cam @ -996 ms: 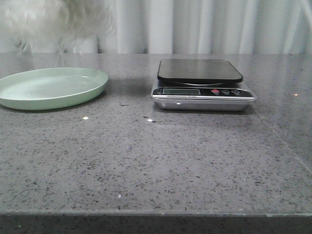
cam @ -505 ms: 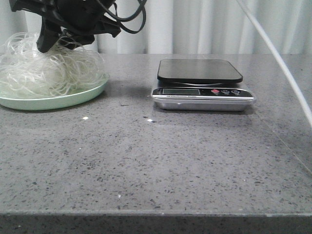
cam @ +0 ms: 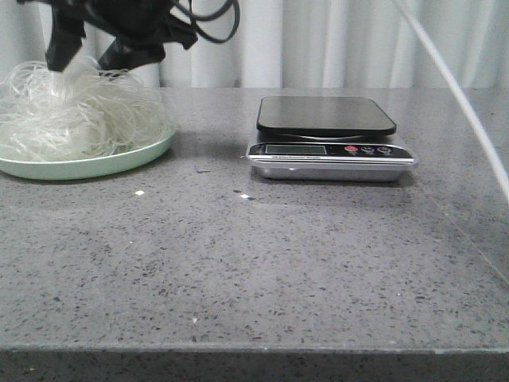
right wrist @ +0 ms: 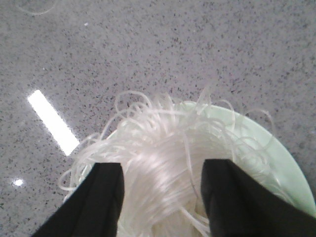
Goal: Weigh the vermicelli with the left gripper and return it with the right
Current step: 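Lower the vermicelli onto the green plate and open the right gripper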
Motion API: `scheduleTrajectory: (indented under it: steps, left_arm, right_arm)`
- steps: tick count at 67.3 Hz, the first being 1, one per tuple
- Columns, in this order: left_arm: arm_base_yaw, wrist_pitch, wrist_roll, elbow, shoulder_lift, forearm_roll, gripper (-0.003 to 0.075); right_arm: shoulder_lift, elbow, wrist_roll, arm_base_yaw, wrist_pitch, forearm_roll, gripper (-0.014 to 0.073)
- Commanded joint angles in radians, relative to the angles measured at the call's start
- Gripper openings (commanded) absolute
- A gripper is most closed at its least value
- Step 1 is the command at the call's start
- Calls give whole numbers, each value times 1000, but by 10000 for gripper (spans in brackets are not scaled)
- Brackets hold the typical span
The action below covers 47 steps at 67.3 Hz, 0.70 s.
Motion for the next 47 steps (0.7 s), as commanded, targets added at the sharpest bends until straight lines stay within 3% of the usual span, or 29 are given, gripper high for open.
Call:
scheduleTrajectory:
  steps: [1,21,38,47]
  left_arm:
    - [1,-74,-8,-29,6,-5,137]
    - [1,-74,-8,-29,6,-5,137]
    - [1,-74,-8,-29,6,-5,137]
    - [1,-74,-8,-29,6,-5,137]
  right_arm:
    - [-114,-37,-5,-15,-30,2,495]
    - [-277,-37,-5,-94,56,-79,481]
    - [-425,-37,-5,-252,206,-125,139]
    - [-491,-22,-5,-330,249,-217,151]
